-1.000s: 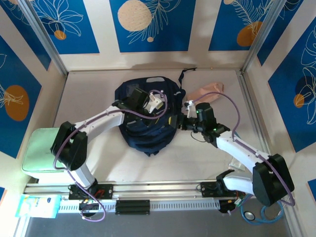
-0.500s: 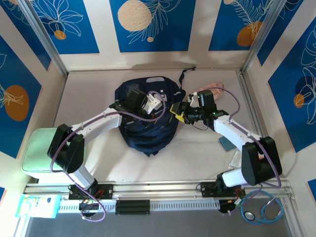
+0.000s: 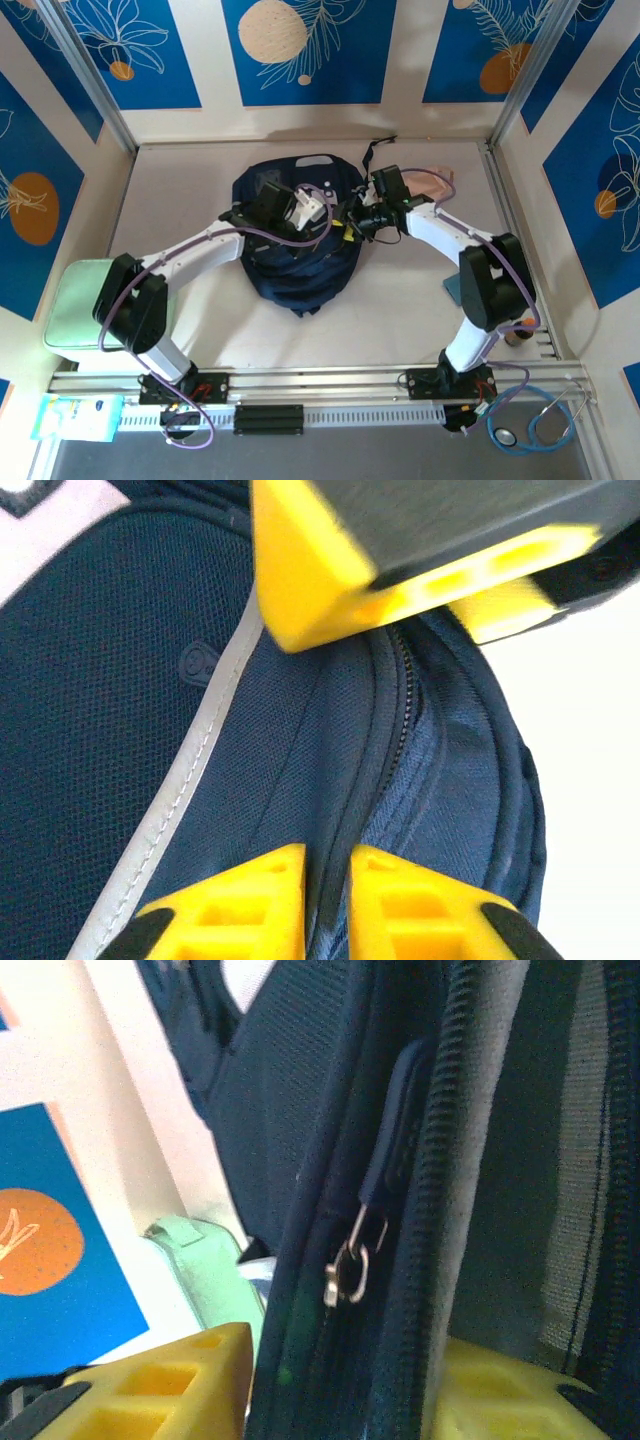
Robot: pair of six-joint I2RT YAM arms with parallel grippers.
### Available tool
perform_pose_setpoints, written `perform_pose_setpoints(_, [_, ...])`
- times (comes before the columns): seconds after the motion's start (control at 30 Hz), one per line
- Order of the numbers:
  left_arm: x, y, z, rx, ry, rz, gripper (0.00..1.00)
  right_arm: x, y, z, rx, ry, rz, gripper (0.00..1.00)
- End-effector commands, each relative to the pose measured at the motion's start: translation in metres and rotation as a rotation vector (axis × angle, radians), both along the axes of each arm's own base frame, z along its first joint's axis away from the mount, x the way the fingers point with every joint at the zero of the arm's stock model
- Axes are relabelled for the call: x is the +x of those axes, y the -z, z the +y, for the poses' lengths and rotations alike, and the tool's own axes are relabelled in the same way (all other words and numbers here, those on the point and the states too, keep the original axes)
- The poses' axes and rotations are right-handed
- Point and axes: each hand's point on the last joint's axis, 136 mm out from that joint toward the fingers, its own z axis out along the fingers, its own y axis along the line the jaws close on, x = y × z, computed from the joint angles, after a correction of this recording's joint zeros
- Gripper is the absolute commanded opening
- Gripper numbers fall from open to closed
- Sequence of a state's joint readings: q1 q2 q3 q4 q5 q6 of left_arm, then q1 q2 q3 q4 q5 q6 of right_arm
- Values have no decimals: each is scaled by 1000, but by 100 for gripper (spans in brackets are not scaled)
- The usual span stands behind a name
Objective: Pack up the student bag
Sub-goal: Unzip the student bag at the center of the table.
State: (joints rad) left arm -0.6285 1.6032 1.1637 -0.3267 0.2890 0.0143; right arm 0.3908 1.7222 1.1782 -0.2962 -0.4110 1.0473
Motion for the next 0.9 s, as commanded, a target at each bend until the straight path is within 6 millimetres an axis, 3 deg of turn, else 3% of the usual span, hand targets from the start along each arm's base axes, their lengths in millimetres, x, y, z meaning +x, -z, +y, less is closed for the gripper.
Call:
perform_pose_setpoints(0.0, [0,-17,16,-30,-109,-15,34,-12,1,12,9,-45,62,35])
perform_pose_setpoints(0.03, [0,-15,25,-19,-166,-3,43,-12,-1,14,13,-50,53,32])
perform_pose_setpoints(0.17, [-12,-6,54,-26,-390,90,53,-11,-10,19,24,-62,19,23])
perform_pose_setpoints(0.23, [-27,-4,59,-82,-459,167,54,-10,-16,22,38,-73,2,22])
perform_pose_setpoints(0.4, [-64,0,49,-206,-529,280,55,-10,-24,29,50,-93,-18,21])
perform_pose_setpoints(0.57, [-84,10,23,-301,-511,354,54,-11,-27,34,65,-107,-20,21])
perform_pose_setpoints(0.67, [-84,15,8,-310,-501,340,53,-12,-28,36,70,-112,-22,21])
perform_pose_setpoints(0.87, [-66,21,5,-347,-582,268,56,-15,-30,37,80,-119,-24,21])
